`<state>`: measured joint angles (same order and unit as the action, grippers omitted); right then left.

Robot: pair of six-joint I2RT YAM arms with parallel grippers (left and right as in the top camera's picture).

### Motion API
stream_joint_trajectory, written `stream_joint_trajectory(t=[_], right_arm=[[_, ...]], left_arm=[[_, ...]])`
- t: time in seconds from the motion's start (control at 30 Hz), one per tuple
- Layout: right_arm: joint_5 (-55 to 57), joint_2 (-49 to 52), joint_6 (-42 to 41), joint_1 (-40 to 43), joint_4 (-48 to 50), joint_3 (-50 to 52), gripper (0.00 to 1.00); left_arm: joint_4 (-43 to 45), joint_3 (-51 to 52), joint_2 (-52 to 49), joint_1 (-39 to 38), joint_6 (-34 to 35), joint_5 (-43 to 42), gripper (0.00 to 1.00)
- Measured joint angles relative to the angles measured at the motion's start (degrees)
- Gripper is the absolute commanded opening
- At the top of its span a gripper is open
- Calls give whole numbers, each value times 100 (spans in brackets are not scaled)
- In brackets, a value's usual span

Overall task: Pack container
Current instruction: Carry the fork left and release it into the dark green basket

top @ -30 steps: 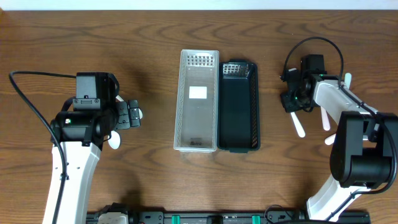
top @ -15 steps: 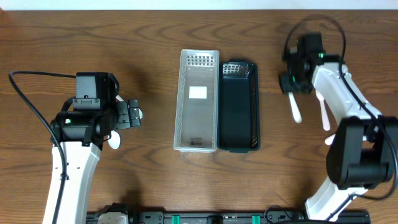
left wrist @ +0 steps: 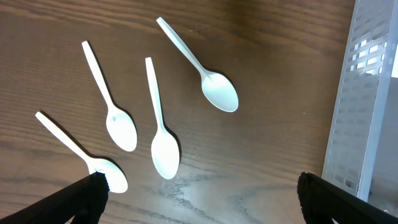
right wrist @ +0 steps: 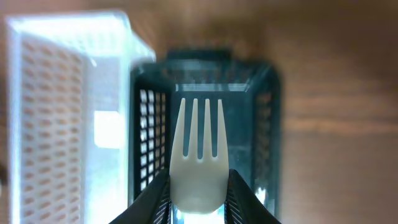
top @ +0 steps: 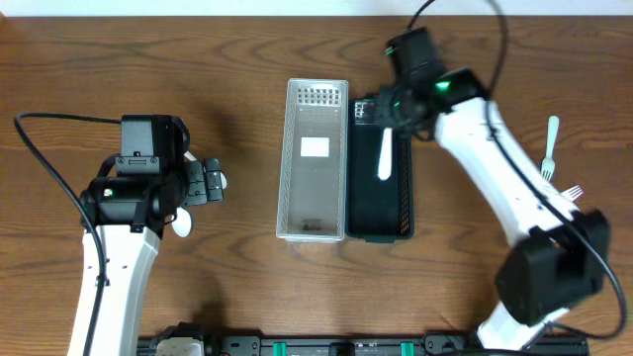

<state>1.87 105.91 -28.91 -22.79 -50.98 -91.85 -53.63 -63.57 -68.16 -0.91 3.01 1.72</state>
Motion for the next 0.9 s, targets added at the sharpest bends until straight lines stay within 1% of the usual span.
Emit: stream_joint_trajectory(t=[0.1,0.17,0.2,0.27,0.33,0.37,0.4,0.47,0.53,0.6,0.63,0.7,0.77,0.9], right_arm=[[44,328,-138,-133,-87,151,1],[63,529,-197,-166,-144,229,4],[79,638,-221,-173,-173,258,8],[98,769,-232,-177,-173,280,24],[107,809,-227,-181,-168,280,43],[109,809,-203,-184,-166,280,50],[109,798,-199,-184,-146,280,52],[92,782,-74,-188,-70,280,63],[76,772,68,-188,-22,271,69],[72,741,227,-181,-37,225,73],[61,721,306,-166,-70,160,84],[70,551,553,-52,-177,-125,93],[155,337,678,140,-295,-352,98],[310,-238,1001,946,-354,-675,99]], left_arm=[[0,0,0,0,-2,0,99],[0,0,0,0,0,0,99],[0,0,0,0,0,0,99],[0,0,0,0,0,0,99],[2,0,0,0,0,0,99],[2,0,0,0,0,0,99],[2,0,0,0,0,0,99],[2,0,0,0,-2,0,99],[2,0,0,0,-2,0,99],[0,0,0,0,0,0,99],[2,0,0,0,0,0,99],[2,0,0,0,0,0,99],[2,0,0,0,0,0,99],[4,0,0,0,0,0,99]])
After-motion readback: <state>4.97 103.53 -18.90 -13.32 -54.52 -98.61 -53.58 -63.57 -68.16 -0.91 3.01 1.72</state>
